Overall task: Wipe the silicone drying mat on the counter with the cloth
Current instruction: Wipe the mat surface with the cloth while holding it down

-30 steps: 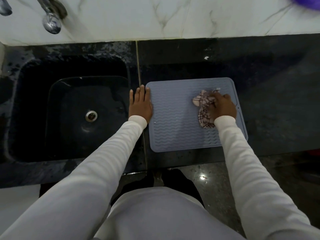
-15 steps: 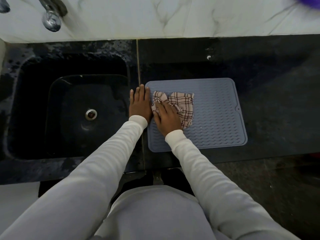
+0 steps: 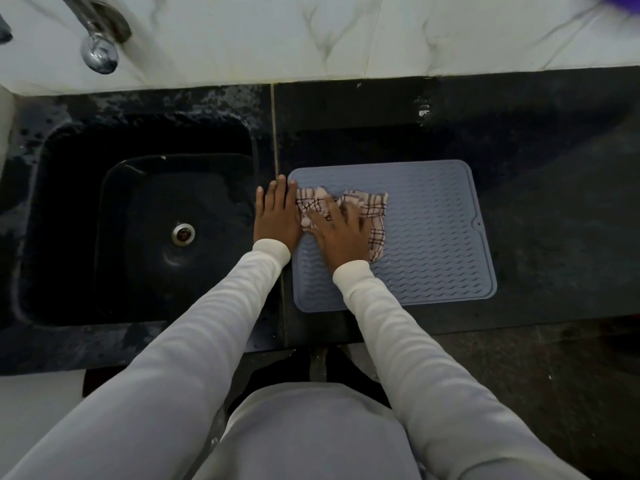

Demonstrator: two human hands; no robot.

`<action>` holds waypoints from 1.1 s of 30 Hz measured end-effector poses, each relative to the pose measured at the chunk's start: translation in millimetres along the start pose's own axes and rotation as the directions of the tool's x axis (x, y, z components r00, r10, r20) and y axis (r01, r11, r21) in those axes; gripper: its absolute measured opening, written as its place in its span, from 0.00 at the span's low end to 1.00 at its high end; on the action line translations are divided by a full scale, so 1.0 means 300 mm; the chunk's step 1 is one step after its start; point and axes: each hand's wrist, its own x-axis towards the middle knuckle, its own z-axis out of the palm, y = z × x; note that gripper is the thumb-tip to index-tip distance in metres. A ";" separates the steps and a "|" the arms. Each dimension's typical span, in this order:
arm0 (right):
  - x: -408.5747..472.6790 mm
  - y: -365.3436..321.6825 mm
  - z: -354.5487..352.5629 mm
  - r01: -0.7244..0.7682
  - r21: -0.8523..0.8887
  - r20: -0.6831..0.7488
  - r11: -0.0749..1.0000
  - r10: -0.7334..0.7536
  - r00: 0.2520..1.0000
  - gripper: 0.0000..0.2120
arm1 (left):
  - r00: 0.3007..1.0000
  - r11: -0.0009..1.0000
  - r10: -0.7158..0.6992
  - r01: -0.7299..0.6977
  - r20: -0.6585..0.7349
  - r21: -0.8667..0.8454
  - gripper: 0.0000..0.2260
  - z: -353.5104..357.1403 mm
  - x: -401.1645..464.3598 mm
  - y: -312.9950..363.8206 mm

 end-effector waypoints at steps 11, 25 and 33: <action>-0.011 0.141 -0.049 -0.212 0.079 -0.091 0.974 0.219 0.971 0.21 | 0.999 0.999 0.030 -0.031 -0.028 -0.029 0.26 -0.011 -0.016 -0.002; -0.078 0.534 -0.148 -0.512 0.063 0.003 0.857 0.513 0.859 0.15 | 0.998 0.994 0.033 -0.038 -0.052 -0.099 0.25 0.008 -0.007 -0.011; -0.052 0.358 -0.258 -0.376 0.472 -0.194 0.797 0.511 0.838 0.16 | 0.999 0.991 0.023 -0.026 -0.031 -0.132 0.26 0.007 -0.002 -0.007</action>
